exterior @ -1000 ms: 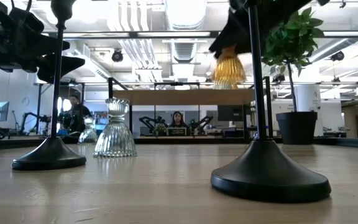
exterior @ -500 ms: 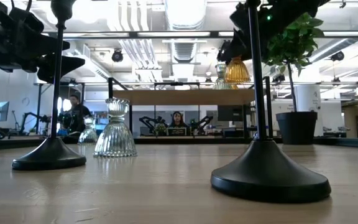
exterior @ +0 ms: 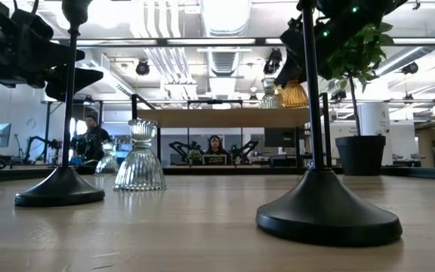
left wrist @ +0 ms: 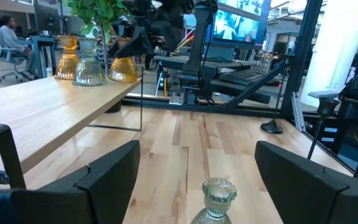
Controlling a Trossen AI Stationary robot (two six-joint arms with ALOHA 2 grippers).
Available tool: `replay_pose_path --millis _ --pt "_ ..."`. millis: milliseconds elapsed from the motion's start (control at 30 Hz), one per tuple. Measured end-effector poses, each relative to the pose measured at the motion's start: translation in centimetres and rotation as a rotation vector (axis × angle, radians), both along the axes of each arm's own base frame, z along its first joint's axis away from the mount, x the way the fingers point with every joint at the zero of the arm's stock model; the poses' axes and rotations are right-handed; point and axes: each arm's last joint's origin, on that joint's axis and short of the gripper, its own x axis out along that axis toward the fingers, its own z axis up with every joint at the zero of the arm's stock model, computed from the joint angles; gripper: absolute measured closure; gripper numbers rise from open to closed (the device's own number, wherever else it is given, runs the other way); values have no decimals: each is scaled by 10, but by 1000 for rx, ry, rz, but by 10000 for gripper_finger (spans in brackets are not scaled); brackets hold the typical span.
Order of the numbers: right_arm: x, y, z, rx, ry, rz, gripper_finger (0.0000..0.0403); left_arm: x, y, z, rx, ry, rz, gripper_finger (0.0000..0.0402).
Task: Pick & Place candle stick holders
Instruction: Put the top orange candle holder on the shelf
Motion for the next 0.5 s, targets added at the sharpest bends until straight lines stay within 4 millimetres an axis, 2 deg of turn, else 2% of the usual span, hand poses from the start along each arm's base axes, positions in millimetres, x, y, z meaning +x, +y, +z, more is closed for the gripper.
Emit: replay_pose_path --millis 500 --pt "-2 -13 -4 22 -9 -30 265 0 0 0 0 0 0 78"
